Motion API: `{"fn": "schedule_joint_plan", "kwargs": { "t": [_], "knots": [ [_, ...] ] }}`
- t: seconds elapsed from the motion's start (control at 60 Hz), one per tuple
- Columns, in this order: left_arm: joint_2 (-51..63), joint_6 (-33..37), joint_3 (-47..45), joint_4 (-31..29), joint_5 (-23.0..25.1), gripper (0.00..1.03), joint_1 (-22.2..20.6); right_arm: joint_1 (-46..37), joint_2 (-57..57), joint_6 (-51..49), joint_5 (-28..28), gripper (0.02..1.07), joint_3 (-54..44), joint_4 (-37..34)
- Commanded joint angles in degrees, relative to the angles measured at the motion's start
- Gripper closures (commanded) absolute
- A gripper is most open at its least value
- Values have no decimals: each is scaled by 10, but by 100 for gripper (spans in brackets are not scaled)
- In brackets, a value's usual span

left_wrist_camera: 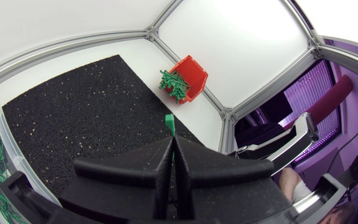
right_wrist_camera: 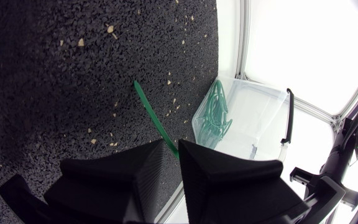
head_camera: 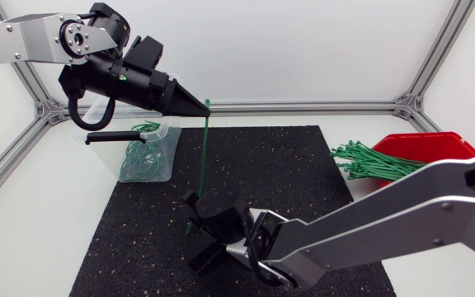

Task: Take a green cable tie from the red box, thread the tail through the head to close it, then place it in the transparent bin on the left.

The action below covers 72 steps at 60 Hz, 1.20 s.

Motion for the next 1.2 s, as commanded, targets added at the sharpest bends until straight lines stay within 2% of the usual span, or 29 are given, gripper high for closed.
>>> {"fn": "schedule_joint_plan", "kwargs": {
  "t": [0.0, 0.2, 0.55, 0.75, 1.0, 1.183],
  "knots": [
    [9, 15, 6, -8, 11, 100, 1, 2, 16, -1, 1, 93, 5, 11],
    [9, 15, 5, -8, 11, 100, 0, 3, 15, -1, 1, 102, 10, 11],
    [4, 26, 1, -9, 11, 100, 1, 1, -18, 34, 0, 102, 12, 0],
    [-2, 30, -4, -9, 11, 100, 1, -2, -57, 84, -10, 102, 13, -40],
    [-19, 48, -16, -9, 11, 100, 10, -16, -143, 245, -64, 102, 53, -206],
    [-33, 60, -27, -9, 12, 100, 18, -49, -172, 378, -147, 102, 101, -344]
  ]
}}
